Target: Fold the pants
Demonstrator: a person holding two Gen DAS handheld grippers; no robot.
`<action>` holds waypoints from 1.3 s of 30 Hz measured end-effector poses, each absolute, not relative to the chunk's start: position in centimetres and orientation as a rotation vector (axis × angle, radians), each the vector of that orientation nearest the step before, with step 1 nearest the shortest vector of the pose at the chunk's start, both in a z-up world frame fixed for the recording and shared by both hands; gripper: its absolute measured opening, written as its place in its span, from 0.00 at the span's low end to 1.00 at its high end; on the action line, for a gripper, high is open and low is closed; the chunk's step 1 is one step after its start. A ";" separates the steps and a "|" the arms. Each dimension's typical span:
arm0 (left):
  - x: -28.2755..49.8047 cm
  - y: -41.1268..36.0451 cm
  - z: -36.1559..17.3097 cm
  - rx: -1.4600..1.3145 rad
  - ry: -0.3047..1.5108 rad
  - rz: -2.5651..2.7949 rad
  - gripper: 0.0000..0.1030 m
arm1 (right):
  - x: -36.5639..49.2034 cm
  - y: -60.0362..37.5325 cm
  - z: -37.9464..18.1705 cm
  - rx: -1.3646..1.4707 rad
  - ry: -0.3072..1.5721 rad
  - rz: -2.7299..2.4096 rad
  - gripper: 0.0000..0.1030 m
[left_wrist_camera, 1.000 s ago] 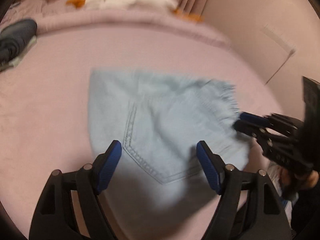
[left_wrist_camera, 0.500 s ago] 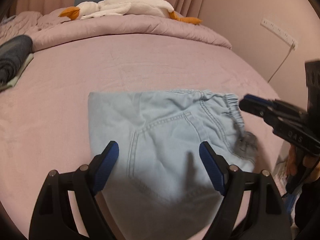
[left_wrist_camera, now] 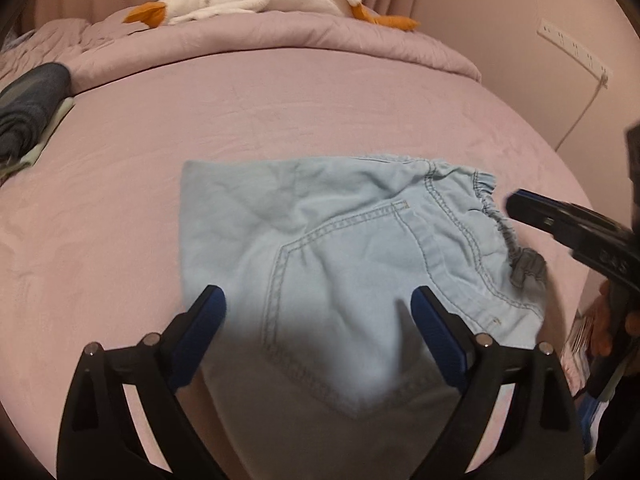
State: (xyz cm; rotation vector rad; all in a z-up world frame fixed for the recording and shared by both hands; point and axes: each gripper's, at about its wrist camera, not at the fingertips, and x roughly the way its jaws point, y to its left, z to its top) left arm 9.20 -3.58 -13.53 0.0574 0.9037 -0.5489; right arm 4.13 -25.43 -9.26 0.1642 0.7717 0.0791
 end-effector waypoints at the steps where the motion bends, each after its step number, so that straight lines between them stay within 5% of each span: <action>1: 8.9 -3.6 -13.3 0.054 0.900 -0.544 0.91 | 3.3 -25.0 -9.0 0.149 0.751 0.083 0.24; 17: 6.3 -2.2 -13.9 0.061 0.895 -0.502 0.91 | 1.1 -22.4 -11.6 0.067 0.811 0.148 0.27; 23: 6.3 -0.4 -14.0 -0.009 0.920 -0.478 0.91 | -0.4 -26.1 -10.6 0.349 0.741 0.187 0.56; 37: 7.9 3.4 -14.8 -0.300 1.014 -0.511 0.95 | 0.4 -30.6 -14.1 0.697 0.816 0.202 0.60; 39: 8.2 4.0 -14.9 -0.365 1.021 -0.535 1.00 | 0.5 -31.0 -14.5 0.737 0.829 0.218 0.67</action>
